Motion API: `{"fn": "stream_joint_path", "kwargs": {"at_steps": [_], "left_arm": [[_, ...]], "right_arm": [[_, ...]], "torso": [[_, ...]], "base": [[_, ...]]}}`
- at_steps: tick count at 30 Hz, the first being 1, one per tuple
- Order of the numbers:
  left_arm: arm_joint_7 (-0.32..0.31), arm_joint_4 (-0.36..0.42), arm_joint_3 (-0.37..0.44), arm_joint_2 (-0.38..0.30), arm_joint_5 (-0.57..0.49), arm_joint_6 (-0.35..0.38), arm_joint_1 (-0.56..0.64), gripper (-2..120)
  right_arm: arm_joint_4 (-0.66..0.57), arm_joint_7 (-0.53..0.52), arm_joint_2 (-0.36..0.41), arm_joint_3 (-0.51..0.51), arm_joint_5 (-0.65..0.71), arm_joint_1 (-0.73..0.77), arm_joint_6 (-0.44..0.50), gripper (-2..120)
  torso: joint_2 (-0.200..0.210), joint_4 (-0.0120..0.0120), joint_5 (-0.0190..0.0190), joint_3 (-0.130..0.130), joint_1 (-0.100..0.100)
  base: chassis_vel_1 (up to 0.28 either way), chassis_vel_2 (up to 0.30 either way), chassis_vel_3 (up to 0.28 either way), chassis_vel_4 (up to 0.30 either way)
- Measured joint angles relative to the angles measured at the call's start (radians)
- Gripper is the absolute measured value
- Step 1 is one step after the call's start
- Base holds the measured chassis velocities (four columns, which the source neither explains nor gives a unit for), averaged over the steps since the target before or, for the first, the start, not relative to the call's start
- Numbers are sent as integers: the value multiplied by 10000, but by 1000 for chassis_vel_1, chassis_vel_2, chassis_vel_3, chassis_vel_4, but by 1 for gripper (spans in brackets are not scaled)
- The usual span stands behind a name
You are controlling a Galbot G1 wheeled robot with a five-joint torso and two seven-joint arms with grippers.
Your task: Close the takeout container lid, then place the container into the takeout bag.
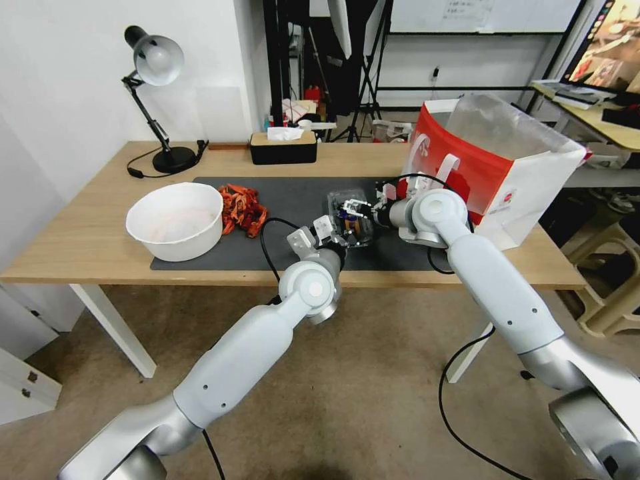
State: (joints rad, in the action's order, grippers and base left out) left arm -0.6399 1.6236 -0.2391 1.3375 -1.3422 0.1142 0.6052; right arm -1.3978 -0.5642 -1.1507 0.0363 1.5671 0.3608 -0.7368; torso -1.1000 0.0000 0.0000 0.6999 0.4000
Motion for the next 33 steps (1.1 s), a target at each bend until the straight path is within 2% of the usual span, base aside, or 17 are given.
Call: {"fn": "stream_joint_path", "kwargs": {"at_steps": [17, 21, 24, 26, 28, 29, 31, 33], "left_arm": [[-1, 13, -26, -14, -1, -4, -12, 0], [-1, 40, -25, -27, -2, -6, -21, 0], [-1, 82, -24, -38, -12, -7, -25, 0], [-1, 82, -24, -38, -13, -7, -25, 0], [-1, 84, -22, -38, -14, -8, -25, 0], [-1, 84, -22, -38, -14, -8, -25, 0], [-4, 113, -19, -40, -16, -14, -24, 0], [-4, 116, -18, -43, -16, -15, -24, 0]], "right_arm": [[522, -169, -290, 28, 243, -175, 41, 97], [541, -207, -323, 23, 246, -156, 52, 91], [557, -292, -343, 13, 260, -130, 55, 80], [555, -309, -344, 9, 261, -116, 56, 76], [552, -325, -344, -11, 261, -78, 58, 67], [552, -325, -344, -11, 261, -78, 58, 67], [547, -333, -328, -20, 250, -39, 58, 55], [547, -333, -325, -22, 247, -34, 58, 53]], "torso": [[-1, -3, -2, -1, -1], [-2, -4, -3, -2, -1], [-2, -5, -3, -3, -2], [-2, -5, -1, -3, -2], [-2, -5, -1, -3, -2], [-2, -5, -1, -3, -2], [-2, -4, -1, -2, -2], [-2, -4, 0, -1, -2]], "base": [[0, 0, 0, 0], [0, 0, 0, 0], [0, 0, 0, 0], [0, 0, 0, 0], [0, 0, 0, 0], [0, 0, 0, 0], [0, 0, 0, 0], [0, 0, 0, 0]]}}
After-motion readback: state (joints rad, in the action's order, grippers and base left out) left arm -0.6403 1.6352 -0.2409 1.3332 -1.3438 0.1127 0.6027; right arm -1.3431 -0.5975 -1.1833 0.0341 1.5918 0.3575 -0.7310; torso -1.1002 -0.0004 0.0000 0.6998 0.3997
